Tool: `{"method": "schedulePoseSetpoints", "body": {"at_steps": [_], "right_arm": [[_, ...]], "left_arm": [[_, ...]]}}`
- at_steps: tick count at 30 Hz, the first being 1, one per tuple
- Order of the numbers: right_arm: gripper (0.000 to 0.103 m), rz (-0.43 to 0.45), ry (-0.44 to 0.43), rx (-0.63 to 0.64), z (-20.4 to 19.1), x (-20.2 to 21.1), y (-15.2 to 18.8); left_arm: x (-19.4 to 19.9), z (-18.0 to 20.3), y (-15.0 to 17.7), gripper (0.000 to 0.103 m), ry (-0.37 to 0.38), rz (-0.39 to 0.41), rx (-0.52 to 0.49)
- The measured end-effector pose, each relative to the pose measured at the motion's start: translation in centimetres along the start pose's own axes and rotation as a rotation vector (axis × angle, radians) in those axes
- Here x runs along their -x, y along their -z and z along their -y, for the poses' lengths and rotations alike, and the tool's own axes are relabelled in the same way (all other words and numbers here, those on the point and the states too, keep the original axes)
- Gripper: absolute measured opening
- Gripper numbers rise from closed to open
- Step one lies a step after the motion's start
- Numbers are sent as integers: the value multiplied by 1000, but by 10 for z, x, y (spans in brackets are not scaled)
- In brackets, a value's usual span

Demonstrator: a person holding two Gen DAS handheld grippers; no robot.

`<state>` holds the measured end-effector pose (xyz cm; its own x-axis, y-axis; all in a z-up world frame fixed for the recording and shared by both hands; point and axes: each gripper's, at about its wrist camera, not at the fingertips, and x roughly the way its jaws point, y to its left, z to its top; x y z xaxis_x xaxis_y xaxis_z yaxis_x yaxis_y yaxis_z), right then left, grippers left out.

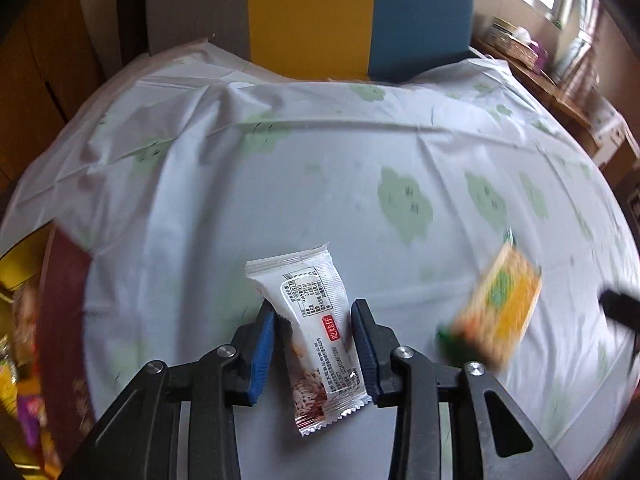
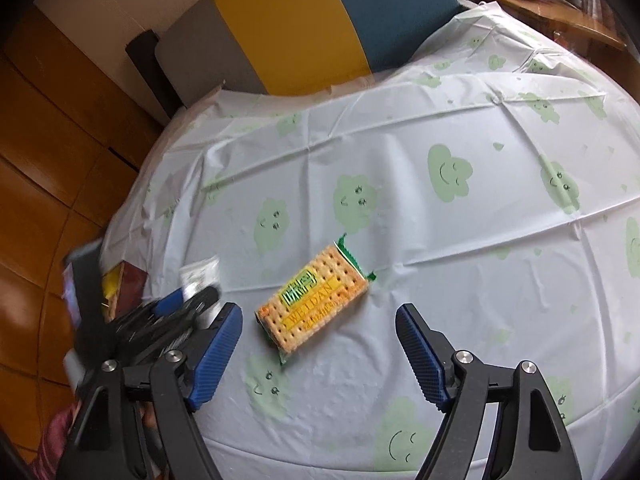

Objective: Organize snacks
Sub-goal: 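Grasp the white pastry packet with the left tool while the right grasps the WEIDAN cracker pack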

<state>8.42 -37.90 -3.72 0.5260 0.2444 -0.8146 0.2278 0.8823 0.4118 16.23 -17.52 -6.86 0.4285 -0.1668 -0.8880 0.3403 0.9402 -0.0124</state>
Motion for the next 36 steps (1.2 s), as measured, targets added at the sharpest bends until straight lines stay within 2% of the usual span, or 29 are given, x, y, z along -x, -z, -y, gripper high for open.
{"method": "schedulePoseSetpoints", "body": {"at_steps": [7,12,18,21,26,30,31,32,33,36], "right_arm": [[80,-91,22,-8,3,-24,10],[79,-130,-16,-68,3,-39,12],[72,-122,1,-153,-5,-64,-2],[69,-122,31,-144,-16,-78,-12],[64,-111,92,-15,-50,-98,-27],[64,-126,178,117,-72,-110,-26],[63,-125,207,168,-77,-112,-22],[55,-120,240,217,-81,-113,-18],[54,-103,263,269,-84,-113,-13],[53,-79,244,329,-84,-109,-3]], "left_arm": [[36,-5,58,38,4,41,-59],[46,-12,88,37,9,58,-51],[47,-22,93,37,43,72,-10],[45,-26,94,38,61,78,4],[44,-32,97,38,95,86,30],[44,-33,100,38,102,94,35],[44,-34,100,38,107,96,38],[43,-34,101,38,109,100,39],[44,-34,102,38,109,105,38],[44,-34,103,38,106,116,34]]}}
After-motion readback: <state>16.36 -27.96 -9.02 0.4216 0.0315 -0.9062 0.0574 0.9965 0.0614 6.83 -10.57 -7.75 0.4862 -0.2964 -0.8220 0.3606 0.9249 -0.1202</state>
